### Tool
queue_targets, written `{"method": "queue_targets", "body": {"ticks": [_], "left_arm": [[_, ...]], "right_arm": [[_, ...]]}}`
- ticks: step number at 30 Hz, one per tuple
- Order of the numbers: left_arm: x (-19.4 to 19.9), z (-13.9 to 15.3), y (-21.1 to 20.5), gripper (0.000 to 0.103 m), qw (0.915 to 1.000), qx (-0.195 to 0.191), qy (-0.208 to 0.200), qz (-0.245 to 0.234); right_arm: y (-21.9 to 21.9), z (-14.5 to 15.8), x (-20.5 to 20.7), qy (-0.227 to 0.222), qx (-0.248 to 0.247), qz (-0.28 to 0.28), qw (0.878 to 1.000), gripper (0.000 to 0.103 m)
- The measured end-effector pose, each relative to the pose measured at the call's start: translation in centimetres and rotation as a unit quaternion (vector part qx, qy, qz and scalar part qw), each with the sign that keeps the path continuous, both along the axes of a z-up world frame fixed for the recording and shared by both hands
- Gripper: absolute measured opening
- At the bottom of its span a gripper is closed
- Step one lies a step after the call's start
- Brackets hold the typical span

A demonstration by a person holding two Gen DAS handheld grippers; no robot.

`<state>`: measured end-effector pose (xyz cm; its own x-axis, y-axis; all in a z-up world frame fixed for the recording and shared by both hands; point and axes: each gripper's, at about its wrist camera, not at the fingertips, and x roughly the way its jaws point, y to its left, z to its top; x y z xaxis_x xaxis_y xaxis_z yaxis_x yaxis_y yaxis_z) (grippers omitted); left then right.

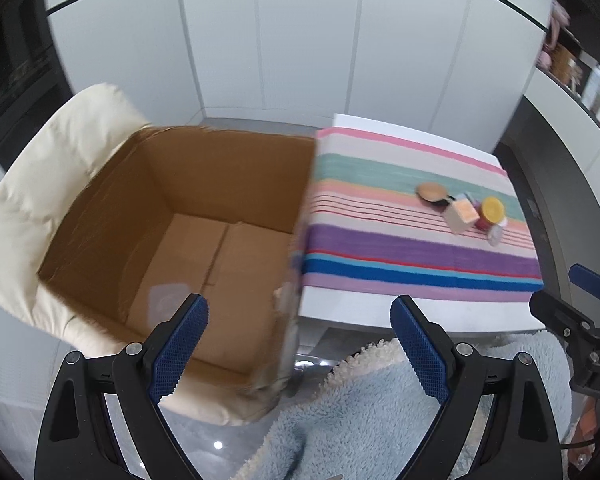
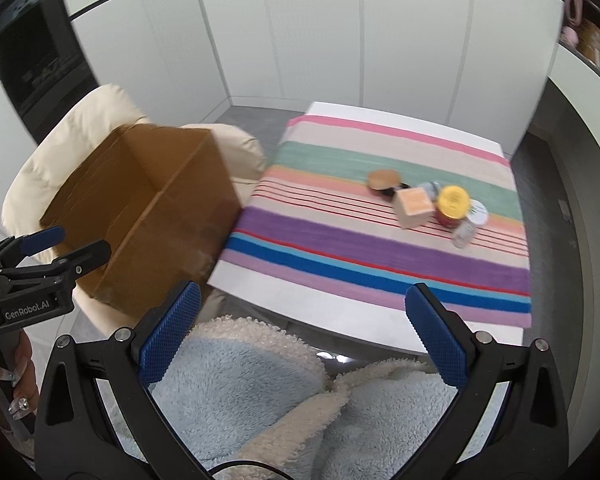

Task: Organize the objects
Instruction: 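Withdraw both tools from the box back toward the striped cloth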

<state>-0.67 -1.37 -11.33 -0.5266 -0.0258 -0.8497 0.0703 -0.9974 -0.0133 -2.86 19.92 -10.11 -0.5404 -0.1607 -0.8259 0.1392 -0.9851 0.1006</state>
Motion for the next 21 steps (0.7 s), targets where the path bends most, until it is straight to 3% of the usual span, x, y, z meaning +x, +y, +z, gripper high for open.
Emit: {"method": "queue_targets", "body": {"ticks": [8,21], "left_arm": [[-1.8,-0.2,4.5,0.094,0.9989,0.015,-0.009,-0.042],[-3.8,-1.3,8.8,0.094,0.9965,-0.008,-0.016,-0.082]], "right_arm": [[5.3,0.0,1.2,0.001,0.002,-0.057,0.998,0.103],[11.9,-1.0,0.9,-0.003,-0.008,-0.120,0.993,0.103]]}}
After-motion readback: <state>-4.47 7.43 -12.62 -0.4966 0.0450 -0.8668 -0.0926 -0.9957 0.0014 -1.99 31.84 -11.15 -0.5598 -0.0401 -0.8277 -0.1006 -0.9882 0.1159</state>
